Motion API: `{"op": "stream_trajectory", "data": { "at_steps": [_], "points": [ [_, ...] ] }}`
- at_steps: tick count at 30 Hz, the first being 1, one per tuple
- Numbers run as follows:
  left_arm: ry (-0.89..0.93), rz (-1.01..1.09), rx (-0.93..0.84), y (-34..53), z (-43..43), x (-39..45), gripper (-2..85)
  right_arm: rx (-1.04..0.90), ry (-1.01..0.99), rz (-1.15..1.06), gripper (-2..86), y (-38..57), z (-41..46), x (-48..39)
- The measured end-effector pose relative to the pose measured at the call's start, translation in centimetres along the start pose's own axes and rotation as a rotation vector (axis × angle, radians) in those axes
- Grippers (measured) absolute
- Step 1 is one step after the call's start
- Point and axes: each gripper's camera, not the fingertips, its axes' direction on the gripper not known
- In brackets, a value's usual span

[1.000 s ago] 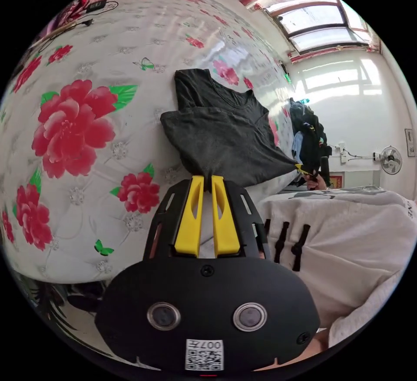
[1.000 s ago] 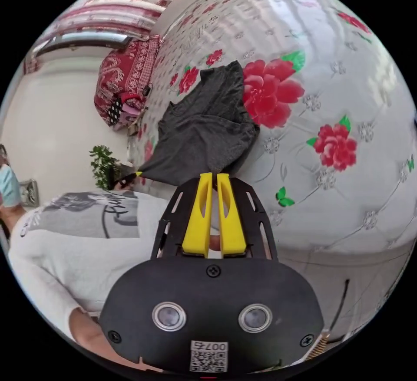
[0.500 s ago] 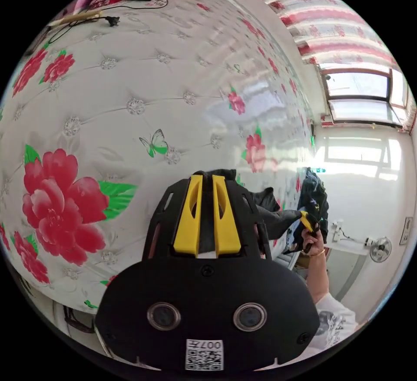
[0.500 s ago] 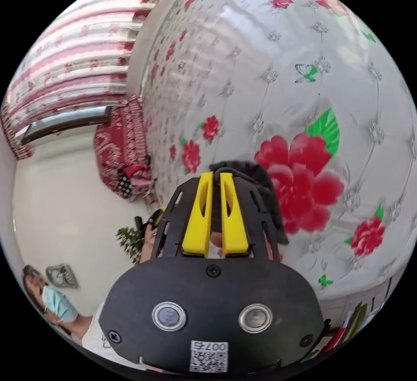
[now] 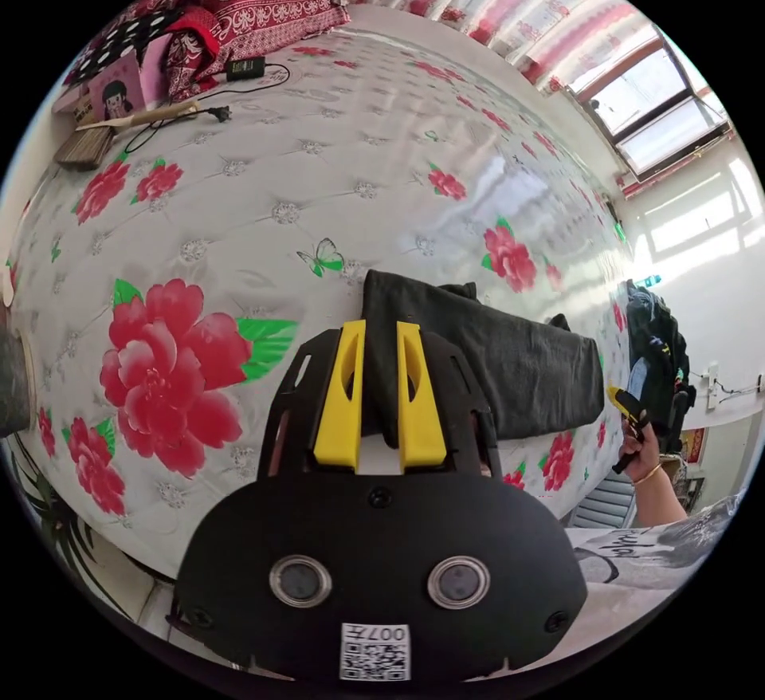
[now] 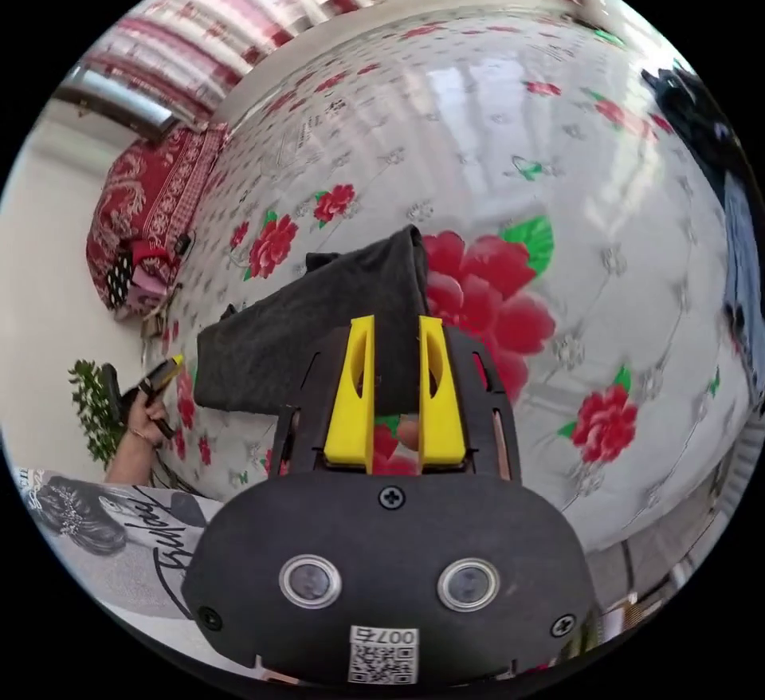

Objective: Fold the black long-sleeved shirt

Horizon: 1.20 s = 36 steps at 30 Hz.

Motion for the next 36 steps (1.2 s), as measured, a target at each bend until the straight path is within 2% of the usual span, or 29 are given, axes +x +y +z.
{"op": "stream_trajectory", "data": {
  "at_steps": [4,7,10,13,17,20,23,26,29,32,34,36],
  "points": [
    [0.041,-0.029,-0.026,2.3,0.2,-0.2,6.5,-0.021,-0.154,0.244,8.3,3.3,1.4,3.4],
    [0.117,-0.178,-0.042,3.9,0.2,-2.7,6.5,-0.039,-0.286,0.368,8.5,4.6,3.7,4.3],
    [0.147,-0.277,-0.037,5.6,-0.3,-4.8,6.6,-0.006,-0.224,0.432,7.3,5.0,4.5,3.9],
    [0.125,-0.292,-0.047,7.2,-0.9,-6.0,6.6,0.014,-0.261,0.442,5.3,4.9,4.7,2.9],
    [0.096,-0.293,-0.040,9.5,-2.1,-7.5,6.5,0.079,-0.186,0.211,2.8,3.2,2.5,-3.7],
    [0.115,-0.319,-0.026,11.1,-2.7,-8.9,6.5,0.112,-0.158,-0.228,1.8,1.8,0.5,-16.4],
    [0.141,-0.344,-0.022,12.6,-3.0,-10.1,6.6,0.098,-0.170,-0.517,1.5,2.9,0.7,-25.5],
    [0.169,-0.358,-0.007,13.9,-3.5,-11.1,6.9,0.012,-0.246,-0.849,1.8,7.4,4.5,-36.6],
    [0.187,-0.368,0.000,15.1,-3.6,-12.0,7.5,-0.124,-0.284,-0.939,2.5,10.6,10.6,-41.3],
    [0.216,-0.381,-0.015,16.1,-3.5,-13.0,8.1,-0.369,-0.130,-0.951,3.9,13.4,21.4,-44.2],
    [0.248,-0.379,-0.021,16.4,-3.4,-13.5,8.6,-0.436,-0.128,-0.883,4.6,12.9,23.5,-43.8],
    [0.283,-0.357,-0.020,16.5,-3.3,-13.8,9.8,-0.457,-0.217,-0.815,5.4,11.5,23.2,-42.6]
  ]
}}
